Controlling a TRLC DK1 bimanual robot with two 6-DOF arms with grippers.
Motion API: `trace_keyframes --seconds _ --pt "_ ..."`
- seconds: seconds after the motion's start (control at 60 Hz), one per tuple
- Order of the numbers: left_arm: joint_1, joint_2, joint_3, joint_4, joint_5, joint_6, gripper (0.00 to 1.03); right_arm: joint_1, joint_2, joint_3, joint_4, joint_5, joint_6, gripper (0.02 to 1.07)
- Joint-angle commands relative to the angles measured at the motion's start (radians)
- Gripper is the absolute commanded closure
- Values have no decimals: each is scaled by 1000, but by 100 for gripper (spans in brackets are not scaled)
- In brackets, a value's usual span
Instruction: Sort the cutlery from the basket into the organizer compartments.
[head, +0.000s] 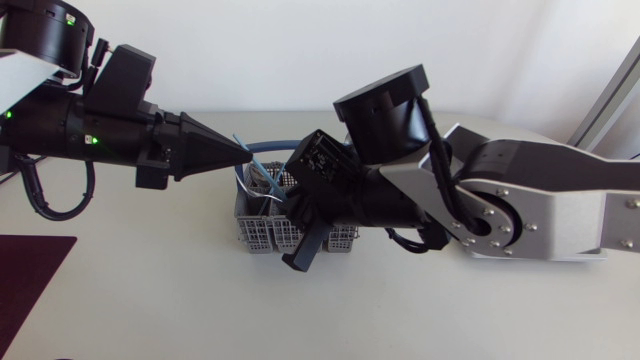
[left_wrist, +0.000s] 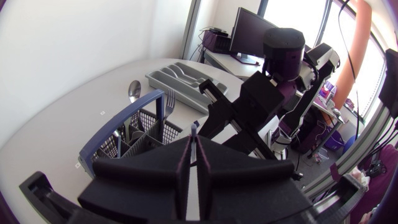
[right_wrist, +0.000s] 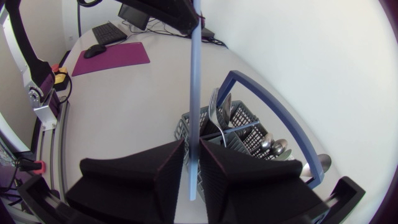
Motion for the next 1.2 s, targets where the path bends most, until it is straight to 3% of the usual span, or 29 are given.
trace_keyframes --seconds 0.0,0.167,0.5,0.75,0.917,1.067,1.183 --pt "19 19 19 8 20 -34 100 9 13 11 6 2 -26 99" --pt "28 19 42 10 20 -66 83 7 -13 1 -14 2 -22 101" --pt "11 10 63 11 23 -123 82 9 -59 -19 -40 2 -20 101" --pt "93 -16 140 56 23 -218 42 10 -115 -56 -90 2 -22 101" --pt "192 -39 185 168 22 -338 36 4 -198 -104 -132 15 -19 101" --pt "223 -50 165 166 12 -283 36 -51 -281 -131 -178 28 -16 101" --pt "223 -67 114 118 -35 -145 36 -144 -350 -137 -227 27 -8 101"
